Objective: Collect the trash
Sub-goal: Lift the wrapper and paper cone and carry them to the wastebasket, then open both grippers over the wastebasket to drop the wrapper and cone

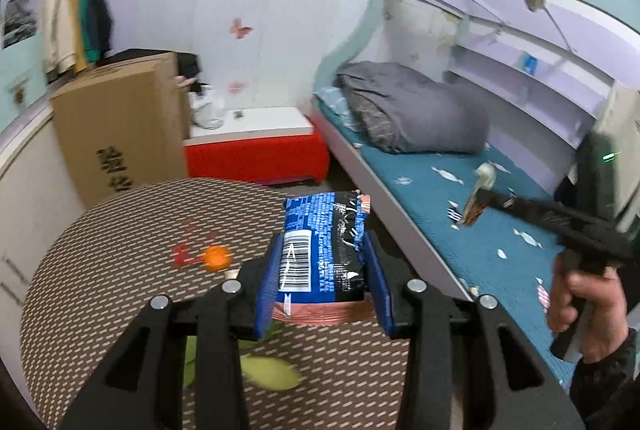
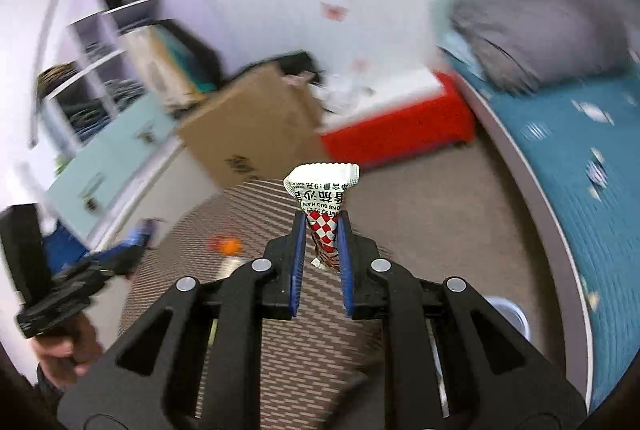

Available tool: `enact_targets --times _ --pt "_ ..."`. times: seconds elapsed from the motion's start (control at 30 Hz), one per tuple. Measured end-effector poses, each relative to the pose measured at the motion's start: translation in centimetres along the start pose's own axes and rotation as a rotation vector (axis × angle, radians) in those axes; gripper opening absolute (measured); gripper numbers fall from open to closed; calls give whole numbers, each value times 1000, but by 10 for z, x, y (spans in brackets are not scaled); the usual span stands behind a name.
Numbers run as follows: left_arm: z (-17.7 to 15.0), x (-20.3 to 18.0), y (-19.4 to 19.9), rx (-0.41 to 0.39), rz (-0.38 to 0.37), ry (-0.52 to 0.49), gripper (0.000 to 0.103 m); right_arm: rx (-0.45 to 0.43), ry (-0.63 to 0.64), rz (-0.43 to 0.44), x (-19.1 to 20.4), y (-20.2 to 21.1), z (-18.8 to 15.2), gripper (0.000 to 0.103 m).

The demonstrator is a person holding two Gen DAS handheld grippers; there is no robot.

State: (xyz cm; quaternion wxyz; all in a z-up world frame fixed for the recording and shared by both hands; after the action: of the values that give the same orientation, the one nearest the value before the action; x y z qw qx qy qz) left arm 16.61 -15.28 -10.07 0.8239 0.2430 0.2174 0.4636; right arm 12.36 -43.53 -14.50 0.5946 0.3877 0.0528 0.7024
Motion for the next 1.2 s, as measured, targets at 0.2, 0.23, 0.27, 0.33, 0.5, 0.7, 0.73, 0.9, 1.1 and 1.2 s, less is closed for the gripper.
enact_targets --times 0.2,0.23,0.27,0.33,0.5,0.7,0.73,0.9,1.1,1.2 --pt "2 -51 -46 78 -76 -55 39 126 -180 -114 -100 -33 -32 16" --pt "1 -59 -57 98 -91 -61 39 158 -214 -126 -116 -42 -42 16" --pt "-1 -68 -68 123 -106 -66 39 185 -237 -138 -129 -50 -50 19" --pt "-4 -82 -86 160 -128 -76 39 244 -291 -154 -152 -64 -67 19" --pt "-16 -116 -129 239 -154 -123 39 231 -420 -188 -190 -65 -91 67" --pt "-31 -147 -174 325 -183 -171 39 122 -464 -190 -207 -25 -86 81" --pt "-33 -154 -182 338 -188 -181 39 107 -467 -192 -209 -20 -84 81" --pt "-36 -181 -206 375 -216 -220 40 43 -452 -206 -209 6 -70 85" --pt "-31 -200 -229 368 -222 -247 88 -14 -427 -203 -199 26 -57 87" --pt "-26 -200 -233 350 -191 -250 92 -25 -415 -199 -192 30 -54 91"
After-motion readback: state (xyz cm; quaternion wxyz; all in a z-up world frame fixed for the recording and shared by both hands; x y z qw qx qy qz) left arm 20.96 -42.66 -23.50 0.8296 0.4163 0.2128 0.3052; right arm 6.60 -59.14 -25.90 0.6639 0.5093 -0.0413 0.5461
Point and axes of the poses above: each gripper's, at about its wrist camera, not at the fingertips, and y roughly against the way its jaws point, x to its left, z to its top, the point moved 2 cm from there along -y, roughly the way its jaws point
